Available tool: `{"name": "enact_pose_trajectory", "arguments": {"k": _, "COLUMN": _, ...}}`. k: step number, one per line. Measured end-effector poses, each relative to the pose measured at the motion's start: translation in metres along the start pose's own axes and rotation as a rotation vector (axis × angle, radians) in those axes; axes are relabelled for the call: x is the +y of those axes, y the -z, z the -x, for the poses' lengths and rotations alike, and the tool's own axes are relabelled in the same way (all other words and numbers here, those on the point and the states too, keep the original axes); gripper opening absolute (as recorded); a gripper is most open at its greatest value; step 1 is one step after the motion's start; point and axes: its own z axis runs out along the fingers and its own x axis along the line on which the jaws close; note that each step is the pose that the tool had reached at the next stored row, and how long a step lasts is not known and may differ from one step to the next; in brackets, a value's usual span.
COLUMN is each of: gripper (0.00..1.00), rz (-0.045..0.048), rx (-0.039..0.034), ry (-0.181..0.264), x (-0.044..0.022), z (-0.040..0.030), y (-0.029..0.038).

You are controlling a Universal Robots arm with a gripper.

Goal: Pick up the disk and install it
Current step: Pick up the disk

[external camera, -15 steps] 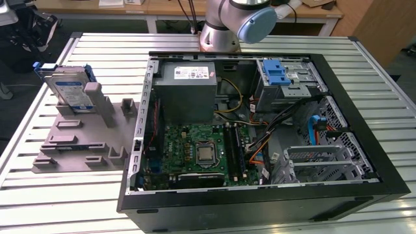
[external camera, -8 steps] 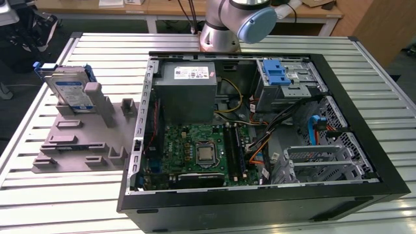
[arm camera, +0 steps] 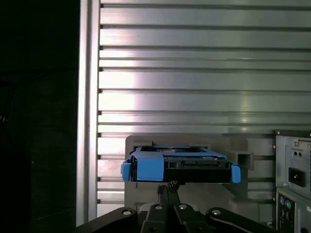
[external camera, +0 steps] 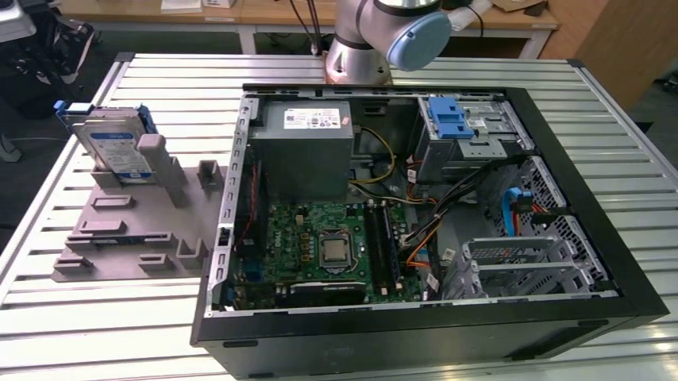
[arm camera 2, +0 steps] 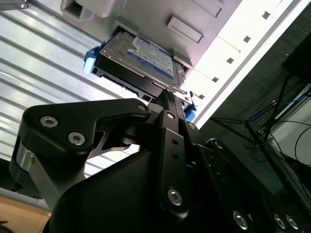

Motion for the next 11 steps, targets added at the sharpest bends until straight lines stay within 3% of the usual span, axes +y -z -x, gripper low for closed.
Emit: {"name": "enact_pose_trajectory", "arguments": {"k": 11, "gripper": 0.11, "rz": 0.0001, "rx": 0.0001, "ry": 0.002, "x": 0.0, "z": 0.0, "y": 0.0}}
